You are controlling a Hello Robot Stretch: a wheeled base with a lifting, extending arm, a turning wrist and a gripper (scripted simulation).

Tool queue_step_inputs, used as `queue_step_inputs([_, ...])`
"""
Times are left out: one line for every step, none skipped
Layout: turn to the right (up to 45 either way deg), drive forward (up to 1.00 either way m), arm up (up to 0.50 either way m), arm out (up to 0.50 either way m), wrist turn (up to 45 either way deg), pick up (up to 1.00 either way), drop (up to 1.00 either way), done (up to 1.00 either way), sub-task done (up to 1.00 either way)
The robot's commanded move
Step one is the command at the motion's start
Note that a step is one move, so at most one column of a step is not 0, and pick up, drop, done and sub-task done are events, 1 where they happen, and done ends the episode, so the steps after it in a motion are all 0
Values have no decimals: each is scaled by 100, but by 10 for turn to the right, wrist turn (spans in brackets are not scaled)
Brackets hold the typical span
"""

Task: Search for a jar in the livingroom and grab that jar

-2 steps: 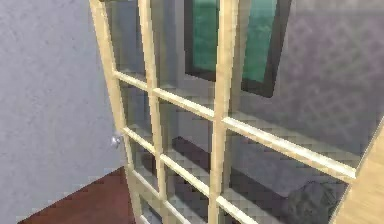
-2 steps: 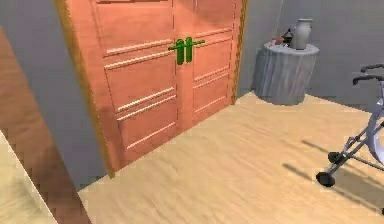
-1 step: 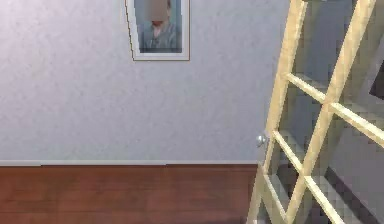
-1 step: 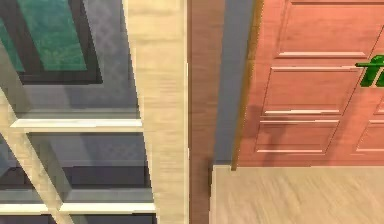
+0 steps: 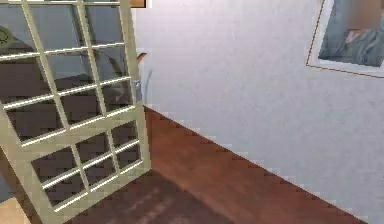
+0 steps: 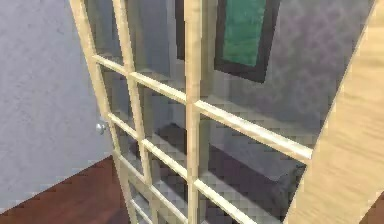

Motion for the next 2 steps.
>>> queue_step_inputs([-390, 0, 0, 0, 0, 0, 0, 0, 0])
queue_step_inputs([0, 10, 0, 0, 0, 0, 0, 0, 0])
